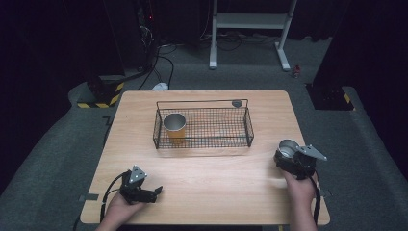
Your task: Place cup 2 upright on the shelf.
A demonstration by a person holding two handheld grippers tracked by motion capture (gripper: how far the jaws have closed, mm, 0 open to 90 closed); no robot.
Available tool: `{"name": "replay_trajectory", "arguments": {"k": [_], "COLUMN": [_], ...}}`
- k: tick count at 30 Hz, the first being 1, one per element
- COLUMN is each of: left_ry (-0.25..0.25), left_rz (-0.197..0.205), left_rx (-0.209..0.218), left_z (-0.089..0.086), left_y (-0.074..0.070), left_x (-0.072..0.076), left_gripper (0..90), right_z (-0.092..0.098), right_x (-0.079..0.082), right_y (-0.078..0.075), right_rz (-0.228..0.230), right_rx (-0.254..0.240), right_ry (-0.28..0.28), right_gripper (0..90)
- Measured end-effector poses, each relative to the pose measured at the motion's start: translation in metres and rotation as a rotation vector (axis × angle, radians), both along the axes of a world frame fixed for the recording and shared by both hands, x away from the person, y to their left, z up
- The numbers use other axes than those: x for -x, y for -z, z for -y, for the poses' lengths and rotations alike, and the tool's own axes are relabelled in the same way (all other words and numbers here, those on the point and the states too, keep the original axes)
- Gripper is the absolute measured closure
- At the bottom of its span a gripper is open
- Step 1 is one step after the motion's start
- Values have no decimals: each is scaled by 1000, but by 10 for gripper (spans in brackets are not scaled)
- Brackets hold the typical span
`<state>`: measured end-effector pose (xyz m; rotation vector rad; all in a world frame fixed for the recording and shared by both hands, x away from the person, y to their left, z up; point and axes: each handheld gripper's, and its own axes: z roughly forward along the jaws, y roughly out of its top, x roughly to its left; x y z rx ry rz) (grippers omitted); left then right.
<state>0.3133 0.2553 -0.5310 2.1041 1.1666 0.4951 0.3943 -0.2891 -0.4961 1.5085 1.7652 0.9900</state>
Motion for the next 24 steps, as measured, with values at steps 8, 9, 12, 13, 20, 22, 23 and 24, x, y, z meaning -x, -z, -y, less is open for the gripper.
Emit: {"name": "replay_trajectory", "arguments": {"k": [8,9,12,13,20,22,23,24], "left_ry": [-10,-10,-9,-11,-11,-11,-11,-11], "left_rz": [2,2,4,2,3,3,3,3], "left_rx": [1,1,-2,1,1,1,1,1], "left_z": [0,0,-1,-1,-1,-1,-1,-1], "left_y": [0,0,0,0,0,0,0,0], "left_x": [2,2,2,2,2,2,2,2], "left_gripper": [3,3,3,3,3,3,3,3], "right_z": [0,0,0,0,1,1,1,1], "right_x": [-2,-2,-2,-2,0,1,1,1], "right_y": [2,2,4,4,4,3,3,3], "right_rz": [4,-3,-8,-11,-3,-4,-4,-4], "right_rx": [-8,-3,0,-1,8,9,11,14], "right_ry": [-5,-6,0,1,-1,-3,-6,-7], "right_gripper": [131,132,146,152,180,182,182,183]}}
